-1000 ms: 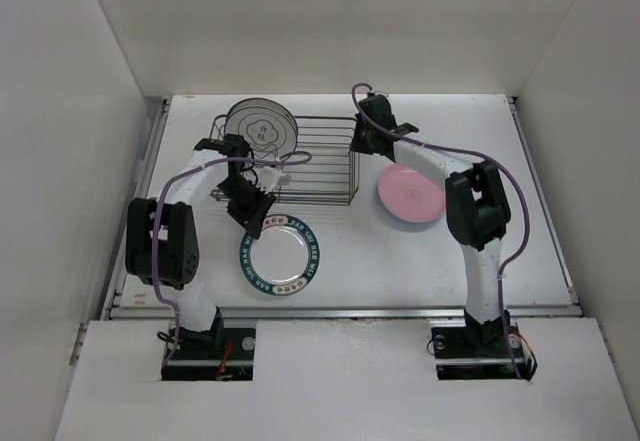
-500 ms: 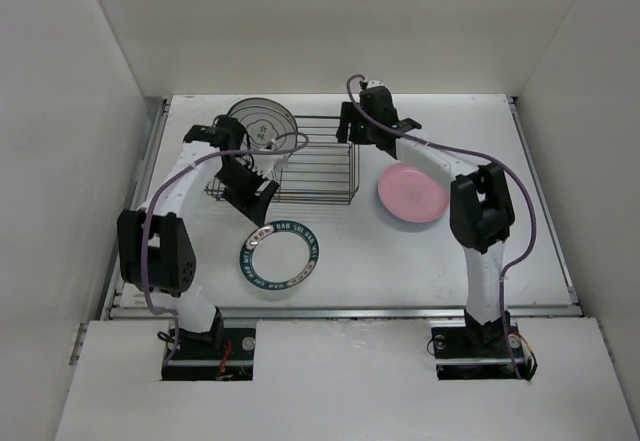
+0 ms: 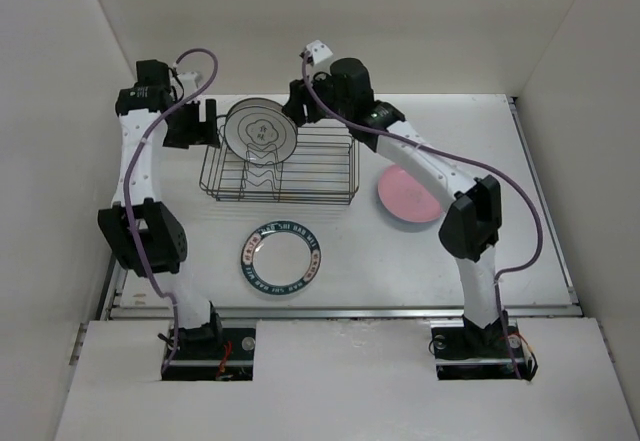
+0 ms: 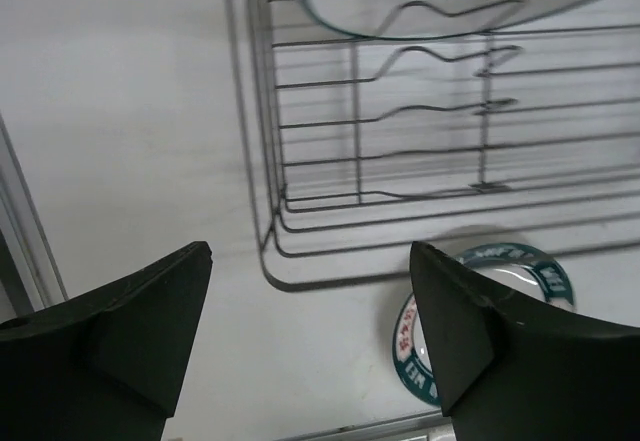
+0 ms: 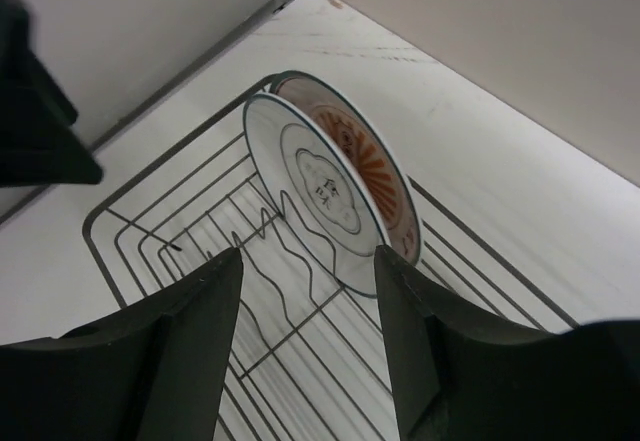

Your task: Unload the plates from the dish rack

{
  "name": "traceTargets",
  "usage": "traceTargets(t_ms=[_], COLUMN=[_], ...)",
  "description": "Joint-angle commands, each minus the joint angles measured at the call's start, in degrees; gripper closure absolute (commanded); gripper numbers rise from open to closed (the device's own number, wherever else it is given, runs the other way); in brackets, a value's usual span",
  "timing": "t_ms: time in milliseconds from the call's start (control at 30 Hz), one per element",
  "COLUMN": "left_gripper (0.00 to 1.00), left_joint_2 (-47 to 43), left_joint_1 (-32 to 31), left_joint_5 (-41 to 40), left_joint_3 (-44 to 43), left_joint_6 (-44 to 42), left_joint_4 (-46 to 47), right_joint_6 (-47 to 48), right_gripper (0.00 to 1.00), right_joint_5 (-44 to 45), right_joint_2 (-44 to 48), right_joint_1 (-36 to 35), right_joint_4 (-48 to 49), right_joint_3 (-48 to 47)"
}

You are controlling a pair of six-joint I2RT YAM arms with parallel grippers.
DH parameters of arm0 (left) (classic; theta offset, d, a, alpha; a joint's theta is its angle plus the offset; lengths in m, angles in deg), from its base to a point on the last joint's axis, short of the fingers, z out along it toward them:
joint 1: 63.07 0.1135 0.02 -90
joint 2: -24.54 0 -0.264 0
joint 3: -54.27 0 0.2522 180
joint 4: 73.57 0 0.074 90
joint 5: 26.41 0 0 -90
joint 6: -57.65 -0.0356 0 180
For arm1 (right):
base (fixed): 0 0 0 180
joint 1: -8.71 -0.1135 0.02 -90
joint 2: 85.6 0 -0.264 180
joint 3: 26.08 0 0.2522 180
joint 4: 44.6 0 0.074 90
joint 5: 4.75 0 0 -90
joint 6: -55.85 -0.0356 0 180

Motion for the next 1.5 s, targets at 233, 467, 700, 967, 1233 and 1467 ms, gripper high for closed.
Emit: traceTargets(t_ms=[233, 467, 700, 967, 1233, 1467], left_gripper=[0.27, 0.66, 1.0, 1.0, 1.0, 1.0], left_joint_2=[15.9, 19.6, 20.7, 20.7, 20.7, 20.7], left_joint_1=[1.4, 1.4, 1.4, 1.9, 1.9, 1.9], left_joint_5=[-11.0, -11.7, -6.3, -4.2, -4.8, -4.8], left_joint_3=[-3.6, -1.0, 2.4, 4.4, 3.9, 3.4], left_joint_6=[6.8, 6.8, 6.9, 8.2, 8.2, 7.7], left_joint_4=[0.4, 1.6, 1.6, 2.1, 2.1, 1.0], right_joint_6=[1.7, -0.4, -0.9, 0.9, 0.9, -0.3], right_gripper=[0.41, 0.66, 1.0, 0.58, 0.53, 0.55], right_joint_5=[3.7, 3.8, 4.8, 5.4, 4.5, 4.0], right_joint_2=[-12.8, -18.0, -15.9, -10.4, -16.2, -20.7], right_joint_1=[-1.8, -1.8, -1.8, -1.8, -1.8, -1.8], right_joint_4=[1.3, 2.4, 3.6, 6.4, 4.6, 5.1], right_joint_3=[-9.8, -14.1, -13.3, -9.6, -12.9, -15.5])
